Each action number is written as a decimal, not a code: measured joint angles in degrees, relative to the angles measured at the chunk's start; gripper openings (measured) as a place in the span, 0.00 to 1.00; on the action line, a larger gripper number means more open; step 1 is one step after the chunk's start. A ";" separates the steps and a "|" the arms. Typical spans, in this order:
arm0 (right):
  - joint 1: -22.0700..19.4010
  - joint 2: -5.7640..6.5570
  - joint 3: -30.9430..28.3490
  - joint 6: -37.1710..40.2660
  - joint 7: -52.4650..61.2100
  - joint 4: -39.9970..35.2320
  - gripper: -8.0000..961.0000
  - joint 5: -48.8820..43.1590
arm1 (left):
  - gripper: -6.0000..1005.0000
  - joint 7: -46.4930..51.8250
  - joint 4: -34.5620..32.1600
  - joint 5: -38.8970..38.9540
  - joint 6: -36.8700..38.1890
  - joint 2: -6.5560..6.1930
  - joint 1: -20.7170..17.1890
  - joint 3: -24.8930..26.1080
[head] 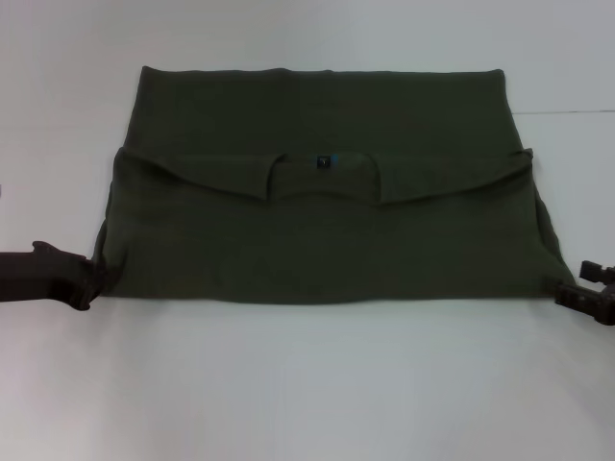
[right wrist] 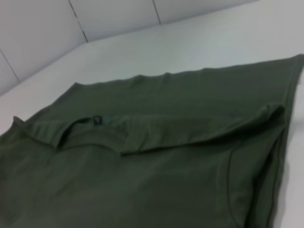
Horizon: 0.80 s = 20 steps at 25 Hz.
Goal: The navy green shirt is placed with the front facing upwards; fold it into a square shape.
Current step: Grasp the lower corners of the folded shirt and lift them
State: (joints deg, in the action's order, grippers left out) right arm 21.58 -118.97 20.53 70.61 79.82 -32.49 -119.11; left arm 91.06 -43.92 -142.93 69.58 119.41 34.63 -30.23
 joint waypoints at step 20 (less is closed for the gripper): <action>1.54 -0.33 2.41 -4.37 1.22 2.33 0.73 0.02 | 0.04 -1.13 -0.02 0.03 -0.11 0.49 0.48 0.00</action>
State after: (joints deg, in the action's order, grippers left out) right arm 23.12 -119.31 22.94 66.24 81.04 -30.16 -119.09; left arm 89.93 -43.95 -142.90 69.47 119.91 35.10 -30.24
